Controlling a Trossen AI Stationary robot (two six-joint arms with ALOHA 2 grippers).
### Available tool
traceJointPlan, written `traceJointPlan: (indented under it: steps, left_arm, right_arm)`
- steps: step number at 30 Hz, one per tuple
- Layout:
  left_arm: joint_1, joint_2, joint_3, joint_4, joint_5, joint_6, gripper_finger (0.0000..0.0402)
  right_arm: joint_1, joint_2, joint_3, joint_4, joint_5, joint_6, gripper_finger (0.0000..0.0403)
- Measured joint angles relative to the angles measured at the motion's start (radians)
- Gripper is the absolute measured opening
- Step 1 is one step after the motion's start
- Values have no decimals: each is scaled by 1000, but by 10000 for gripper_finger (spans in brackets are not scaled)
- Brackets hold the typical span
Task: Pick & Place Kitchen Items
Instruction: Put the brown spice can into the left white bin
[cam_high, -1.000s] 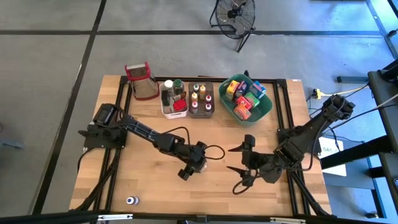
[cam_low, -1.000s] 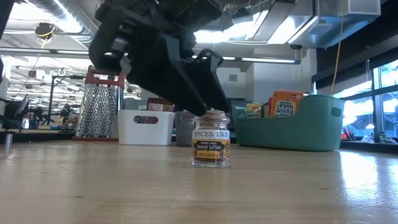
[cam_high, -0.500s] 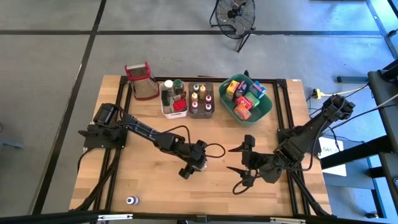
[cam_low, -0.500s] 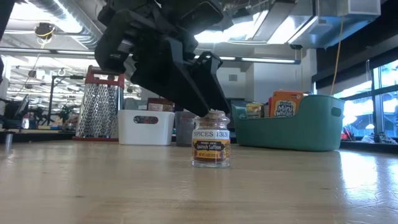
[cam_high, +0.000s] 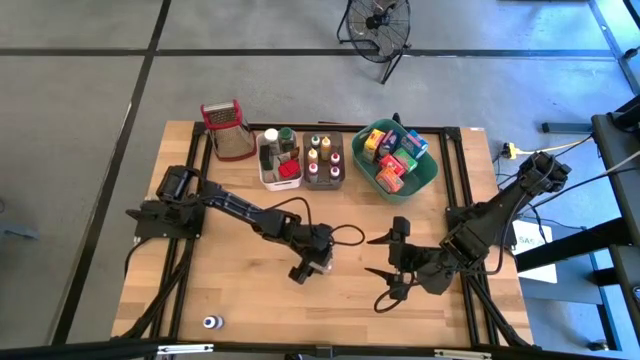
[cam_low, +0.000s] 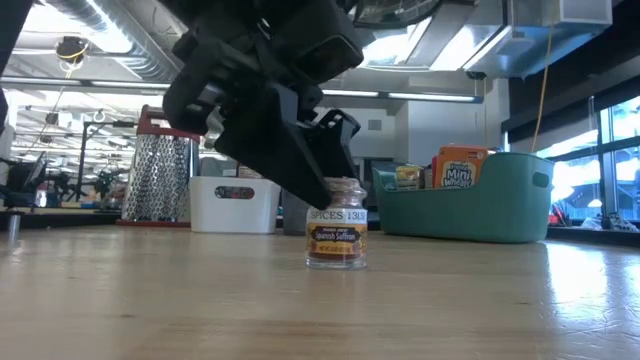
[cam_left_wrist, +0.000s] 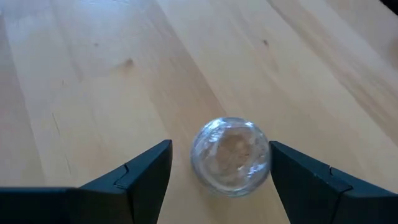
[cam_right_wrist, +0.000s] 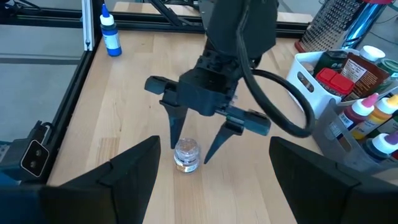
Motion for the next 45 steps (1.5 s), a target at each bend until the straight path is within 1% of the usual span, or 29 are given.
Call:
traceJointPlan:
  steps: [17,22,28,32,37,39,45]
  left_arm:
    - [-2,15,0,40,1,18,258]
    - [3,32,-1,51,30,18,258]
    - [5,33,-1,56,32,18,257]
    - [5,33,-1,55,32,35,240]
    - [5,33,-1,56,33,34,193]
    - [5,33,-1,56,35,34,180]
    - [4,33,-1,55,45,29,180]
  right_arm:
    - [0,0,0,-7,0,0,305]
    - [0,0,0,-9,0,3,305]
    - [0,0,0,-11,-1,5,305]
    - [0,0,0,-13,-1,5,305]
    - [0,0,0,-13,-1,8,305]
    - [0,0,0,-13,-2,8,305]
    - [0,0,0,-13,-3,9,305]
